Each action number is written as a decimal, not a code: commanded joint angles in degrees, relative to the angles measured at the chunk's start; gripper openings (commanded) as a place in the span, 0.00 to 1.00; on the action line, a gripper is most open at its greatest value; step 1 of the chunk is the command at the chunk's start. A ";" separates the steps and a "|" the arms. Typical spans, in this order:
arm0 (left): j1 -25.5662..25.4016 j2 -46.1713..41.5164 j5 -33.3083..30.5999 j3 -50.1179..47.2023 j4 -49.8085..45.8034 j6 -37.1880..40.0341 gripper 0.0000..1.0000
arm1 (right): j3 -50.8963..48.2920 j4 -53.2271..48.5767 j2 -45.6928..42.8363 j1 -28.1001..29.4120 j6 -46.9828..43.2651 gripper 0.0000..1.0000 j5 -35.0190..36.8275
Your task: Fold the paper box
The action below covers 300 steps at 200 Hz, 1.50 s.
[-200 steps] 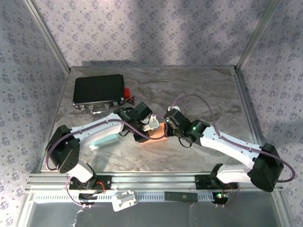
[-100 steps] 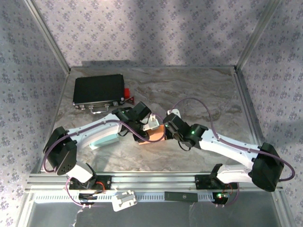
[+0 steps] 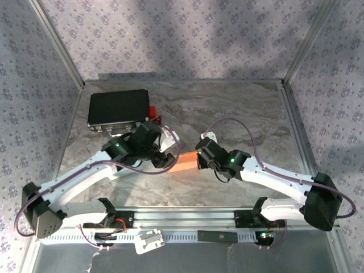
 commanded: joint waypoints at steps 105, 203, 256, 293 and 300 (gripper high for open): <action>0.37 4.15 -4.28 -1.90 -5.19 -24.83 0.36 | 3.10 -3.59 1.07 0.60 2.37 0.02 1.50; -0.89 5.96 -9.50 -2.57 -4.28 -20.44 0.43 | 3.12 -3.35 1.14 0.54 2.35 0.02 1.30; -0.85 7.17 -9.63 -1.99 -3.39 -21.82 0.28 | 3.23 -3.48 1.27 0.51 2.24 0.02 1.38; -0.83 7.76 -7.76 -1.74 -3.46 -23.87 0.21 | 3.44 -3.02 1.71 0.50 2.37 0.02 1.38; -0.85 7.80 -7.16 -1.78 -3.39 -24.49 0.20 | 3.40 -3.03 1.72 0.57 2.49 0.02 1.38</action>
